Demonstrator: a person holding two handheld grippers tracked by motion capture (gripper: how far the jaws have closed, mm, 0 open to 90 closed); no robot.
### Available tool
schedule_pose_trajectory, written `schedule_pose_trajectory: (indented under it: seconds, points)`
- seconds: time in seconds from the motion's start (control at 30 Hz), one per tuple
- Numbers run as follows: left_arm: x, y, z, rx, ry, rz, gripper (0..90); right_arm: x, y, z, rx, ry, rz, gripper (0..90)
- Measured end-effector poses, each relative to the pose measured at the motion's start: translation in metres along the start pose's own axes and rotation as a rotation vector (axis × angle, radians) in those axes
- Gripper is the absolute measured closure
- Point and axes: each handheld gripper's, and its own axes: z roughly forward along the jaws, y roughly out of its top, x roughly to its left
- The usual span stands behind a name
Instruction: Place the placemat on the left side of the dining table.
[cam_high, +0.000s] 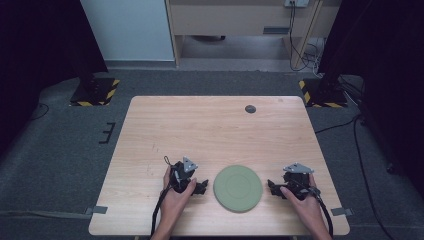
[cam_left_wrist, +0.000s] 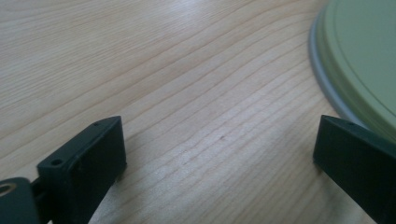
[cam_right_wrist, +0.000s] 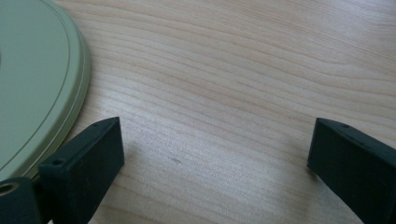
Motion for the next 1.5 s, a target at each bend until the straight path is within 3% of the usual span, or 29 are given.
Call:
schedule_pose_trajectory:
  seconds: [0.07,0.13,0.23,0.37,0.53,0.8,0.97,1.5]
  points:
    - [-0.002,0.001,-0.004,-0.037,-0.025,-0.01,2.7,0.002,-0.001,-0.008,-0.015,0.021,-0.018,3.5]
    - [-0.008,0.002,-0.009,-0.055,-0.044,0.014,2.5,0.002,-0.002,-0.01,-0.022,0.026,-0.022,3.5]
    - [-0.022,-0.001,-0.015,-0.056,-0.061,0.111,2.0,0.004,-0.004,-0.018,-0.042,0.052,-0.033,3.7]
    - [-0.037,-0.006,-0.018,-0.028,-0.081,0.151,1.9,0.008,-0.008,-0.024,-0.044,0.089,-0.069,3.7]
    - [-0.047,-0.003,-0.023,-0.051,-0.099,0.161,1.9,0.018,-0.008,-0.028,-0.062,0.133,-0.099,3.4]
    - [-0.054,-0.003,-0.018,-0.033,-0.11,0.167,2.5,0.032,-0.01,-0.024,-0.037,0.172,-0.15,3.7]
    - [-0.055,-0.003,-0.016,-0.026,-0.103,0.174,2.1,0.035,-0.011,-0.022,-0.023,0.178,-0.167,3.7]
    - [-0.052,0.0,-0.012,-0.024,-0.094,0.152,0.9,0.036,-0.008,-0.019,-0.021,0.151,-0.151,1.8]
